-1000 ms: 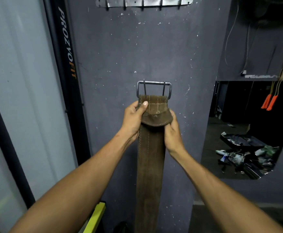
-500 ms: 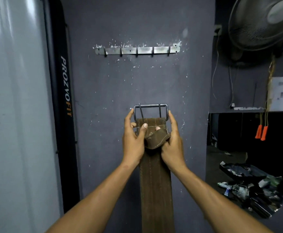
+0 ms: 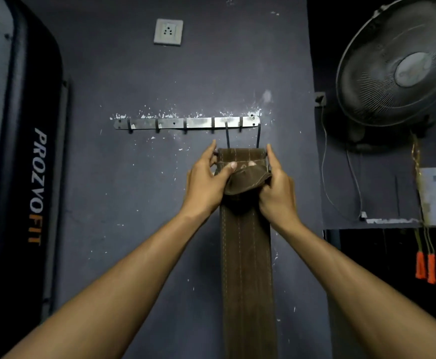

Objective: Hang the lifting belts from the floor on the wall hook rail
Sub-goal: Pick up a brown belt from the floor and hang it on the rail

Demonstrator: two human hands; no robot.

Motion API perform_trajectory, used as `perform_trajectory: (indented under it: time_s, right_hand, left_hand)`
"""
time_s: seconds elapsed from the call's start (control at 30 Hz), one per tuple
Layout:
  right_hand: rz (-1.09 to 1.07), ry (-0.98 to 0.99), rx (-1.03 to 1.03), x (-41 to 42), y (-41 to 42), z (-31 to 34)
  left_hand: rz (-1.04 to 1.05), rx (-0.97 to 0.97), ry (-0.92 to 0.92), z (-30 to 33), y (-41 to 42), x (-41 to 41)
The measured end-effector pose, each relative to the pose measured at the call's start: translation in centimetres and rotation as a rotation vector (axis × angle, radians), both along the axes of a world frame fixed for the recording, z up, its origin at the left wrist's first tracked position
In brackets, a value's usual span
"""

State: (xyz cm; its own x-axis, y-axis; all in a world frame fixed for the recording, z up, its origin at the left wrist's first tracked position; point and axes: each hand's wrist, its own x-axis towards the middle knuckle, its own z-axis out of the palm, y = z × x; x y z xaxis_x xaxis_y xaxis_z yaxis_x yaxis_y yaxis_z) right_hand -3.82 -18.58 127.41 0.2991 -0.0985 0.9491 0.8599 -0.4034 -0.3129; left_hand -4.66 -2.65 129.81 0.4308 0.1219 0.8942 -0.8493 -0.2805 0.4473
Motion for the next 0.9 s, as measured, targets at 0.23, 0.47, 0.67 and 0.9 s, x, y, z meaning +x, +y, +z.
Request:
perform_trajectory:
  time_s: [0.23,0.47,0.67,0.9]
  right_hand:
    - [-0.053,-0.153,-0.029,7.7,-2.3,9.8]
    - [-0.063,-0.109,0.017,13.5,-2.7,14.3]
    - [-0.045,-0.124,-0.019,15.7,-3.0,11.5]
    - [-0.013,-0.088,0.171,16.1,-2.5,8.6]
  left_hand:
    - [0.119,0.127,-0.148,9.8,-1.5,7.6]
    - [0.174,0.195,-0.174,14.6,-2.0,12.7]
    - [-0.029,0.146,-0.115,11.3,-2.5,16.1]
    - [-0.221,-0.057,-0.060,8.3,-2.7,16.3]
